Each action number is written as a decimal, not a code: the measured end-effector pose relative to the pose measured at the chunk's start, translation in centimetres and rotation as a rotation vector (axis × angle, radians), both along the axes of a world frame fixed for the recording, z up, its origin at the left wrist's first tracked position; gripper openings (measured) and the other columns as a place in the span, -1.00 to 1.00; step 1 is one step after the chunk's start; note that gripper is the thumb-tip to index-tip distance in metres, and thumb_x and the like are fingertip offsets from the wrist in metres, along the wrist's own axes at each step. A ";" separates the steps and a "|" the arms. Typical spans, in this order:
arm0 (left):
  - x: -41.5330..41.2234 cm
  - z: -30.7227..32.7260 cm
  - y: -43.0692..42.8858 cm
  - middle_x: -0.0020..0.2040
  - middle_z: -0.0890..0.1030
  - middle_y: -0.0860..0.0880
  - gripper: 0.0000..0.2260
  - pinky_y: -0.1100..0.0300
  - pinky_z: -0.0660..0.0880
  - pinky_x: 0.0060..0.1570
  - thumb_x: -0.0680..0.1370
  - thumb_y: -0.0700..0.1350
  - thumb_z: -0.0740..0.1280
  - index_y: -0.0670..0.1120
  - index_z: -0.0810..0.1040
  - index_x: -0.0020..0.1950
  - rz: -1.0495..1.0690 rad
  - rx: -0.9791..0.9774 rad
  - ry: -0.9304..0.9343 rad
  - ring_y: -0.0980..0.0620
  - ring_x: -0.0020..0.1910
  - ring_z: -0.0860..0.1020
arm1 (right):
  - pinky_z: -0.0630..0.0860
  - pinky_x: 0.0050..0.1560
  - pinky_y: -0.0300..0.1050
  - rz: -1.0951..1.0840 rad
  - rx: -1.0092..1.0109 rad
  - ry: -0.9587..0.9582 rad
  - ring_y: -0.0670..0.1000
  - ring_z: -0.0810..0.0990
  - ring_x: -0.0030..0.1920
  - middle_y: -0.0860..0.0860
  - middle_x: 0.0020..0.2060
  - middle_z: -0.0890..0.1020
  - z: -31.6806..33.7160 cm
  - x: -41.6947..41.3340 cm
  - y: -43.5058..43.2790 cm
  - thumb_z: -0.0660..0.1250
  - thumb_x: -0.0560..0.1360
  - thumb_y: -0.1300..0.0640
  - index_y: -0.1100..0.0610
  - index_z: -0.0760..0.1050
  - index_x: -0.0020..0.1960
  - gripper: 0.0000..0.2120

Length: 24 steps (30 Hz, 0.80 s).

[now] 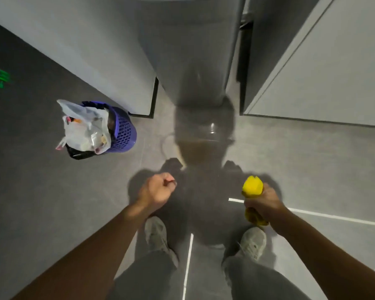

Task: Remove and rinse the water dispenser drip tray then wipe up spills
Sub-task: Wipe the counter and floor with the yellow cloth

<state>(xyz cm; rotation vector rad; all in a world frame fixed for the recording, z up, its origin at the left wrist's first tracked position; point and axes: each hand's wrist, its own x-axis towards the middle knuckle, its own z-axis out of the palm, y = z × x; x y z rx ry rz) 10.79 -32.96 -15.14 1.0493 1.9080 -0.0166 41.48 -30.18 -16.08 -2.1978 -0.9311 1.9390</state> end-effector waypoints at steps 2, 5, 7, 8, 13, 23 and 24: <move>-2.6 -7.6 0.9 -0.03 0.75 -0.06 -0.89 0.13 0.51 -0.04 0.60 -0.04 0.39 -0.02 0.68 0.01 -0.094 0.016 0.049 -0.13 0.04 0.70 | 0.45 -0.46 -0.02 0.024 0.019 0.031 0.13 0.49 -0.59 0.18 -0.53 0.44 -6.8 -2.9 0.5 0.33 0.29 0.27 0.17 0.44 -0.31 -0.93; -6.5 -18.6 3.0 0.10 0.73 -0.15 -0.83 0.02 0.56 0.10 0.63 -0.07 0.36 -0.11 0.67 0.14 -0.197 0.018 0.063 -0.19 0.12 0.67 | 0.47 -0.35 0.03 -0.034 -0.026 0.108 0.13 0.53 -0.56 0.15 -0.52 0.39 -16.9 -5.8 2.1 0.22 0.35 0.24 0.13 0.41 -0.24 -0.96; -9.2 -25.5 4.2 0.18 0.71 -0.16 -0.77 0.05 0.53 0.16 0.64 -0.08 0.36 -0.13 0.63 0.25 -0.247 0.017 0.045 -0.18 0.19 0.64 | 0.54 -0.36 0.00 -0.108 -0.080 0.195 0.11 0.58 -0.50 0.08 -0.48 0.40 -23.5 -6.9 3.6 0.17 0.44 0.36 0.14 0.42 -0.13 -0.84; -10.6 -28.9 4.7 0.25 0.69 -0.15 -0.72 0.08 0.50 0.19 0.64 -0.06 0.36 -0.12 0.60 0.33 -0.290 0.029 0.049 -0.16 0.24 0.62 | 0.59 -0.28 0.09 -0.129 -0.074 0.199 0.13 0.60 -0.42 0.08 -0.43 0.43 -26.7 -7.2 4.6 0.16 0.44 0.39 0.15 0.46 -0.05 -0.79; -16.7 -43.6 6.1 0.59 0.39 -0.15 -0.34 -0.08 0.33 0.50 0.61 0.17 0.37 -0.10 0.33 0.62 -0.592 0.285 0.231 -0.21 0.54 0.37 | 0.62 0.01 0.12 0.097 0.448 -0.112 0.17 0.61 -0.08 0.07 -0.09 0.60 -38.4 -8.3 9.3 0.32 0.33 0.33 0.05 0.50 0.11 -0.61; -18.8 -53.2 4.6 0.63 0.34 -0.18 -0.31 -0.27 0.17 0.56 0.61 0.25 0.20 -0.11 0.29 0.64 -0.699 0.707 0.455 -0.27 0.60 0.28 | -0.31 0.60 0.10 0.893 0.651 -0.463 0.07 -0.31 0.64 -0.05 0.63 -0.28 -48.3 -13.2 5.0 0.02 0.50 -0.47 0.02 -0.19 0.68 -0.05; -18.8 -53.1 4.6 0.63 0.34 -0.18 -0.31 -0.27 0.17 0.55 0.60 0.25 0.21 -0.11 0.30 0.64 -0.696 0.711 0.454 -0.27 0.60 0.28 | -0.33 0.59 0.06 0.835 0.650 -0.453 0.06 -0.29 0.65 -0.09 0.63 -0.27 -48.4 -13.6 4.3 -0.08 0.52 -0.46 -0.01 -0.16 0.68 -0.12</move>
